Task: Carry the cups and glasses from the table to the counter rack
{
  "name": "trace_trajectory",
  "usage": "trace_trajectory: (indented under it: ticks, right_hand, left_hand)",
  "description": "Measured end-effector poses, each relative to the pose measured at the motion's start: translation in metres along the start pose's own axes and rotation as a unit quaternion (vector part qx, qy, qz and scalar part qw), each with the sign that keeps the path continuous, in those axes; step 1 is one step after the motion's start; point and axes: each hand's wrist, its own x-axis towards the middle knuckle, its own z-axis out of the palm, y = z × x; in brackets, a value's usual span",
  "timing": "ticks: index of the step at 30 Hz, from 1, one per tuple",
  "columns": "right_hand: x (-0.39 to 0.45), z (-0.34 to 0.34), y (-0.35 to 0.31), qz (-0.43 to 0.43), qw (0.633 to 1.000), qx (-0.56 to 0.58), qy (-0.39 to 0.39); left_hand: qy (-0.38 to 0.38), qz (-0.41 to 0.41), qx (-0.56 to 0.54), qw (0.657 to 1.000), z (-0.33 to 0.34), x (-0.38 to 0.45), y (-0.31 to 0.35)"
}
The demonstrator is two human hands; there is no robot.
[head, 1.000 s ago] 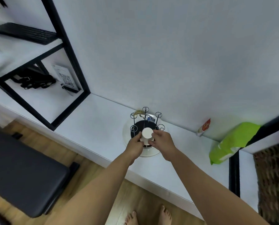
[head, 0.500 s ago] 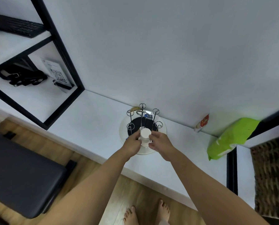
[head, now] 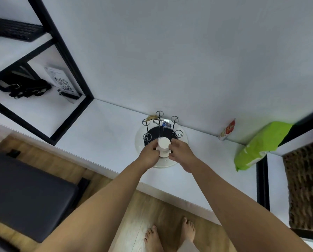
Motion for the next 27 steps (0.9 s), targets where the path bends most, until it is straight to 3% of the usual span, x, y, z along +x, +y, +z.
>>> trace_trajectory:
  ticks: [4, 8, 13, 17, 21, 27]
  right_hand:
    - [-0.007, -0.008, -0.021, -0.029, 0.998, -0.055, 0.024]
    - [-0.024, -0.024, -0.069, -0.167, 0.966, -0.183, 0.070]
    - [-0.067, -0.050, -0.162, -0.354, 0.904, -0.202, 0.132]
    - [-0.118, -0.064, -0.232, -0.469, 0.848, -0.175, 0.173]
    - [-0.154, -0.069, -0.264, -0.535, 0.798, -0.191, 0.200]
    - [-0.186, -0.086, -0.244, -0.543, 0.776, -0.219, 0.234]
  left_hand:
    - [0.032, 0.050, 0.047, 0.997, -0.015, -0.006, 0.026]
    - [0.068, 0.180, 0.068, 0.979, -0.035, -0.017, 0.077]
    - [0.107, 0.399, 0.074, 0.908, -0.071, -0.048, 0.162]
    - [0.129, 0.523, 0.078, 0.839, -0.104, -0.085, 0.225]
    - [0.155, 0.583, 0.045, 0.796, -0.118, -0.112, 0.258]
    - [0.112, 0.610, 0.028, 0.784, -0.086, -0.120, 0.256]
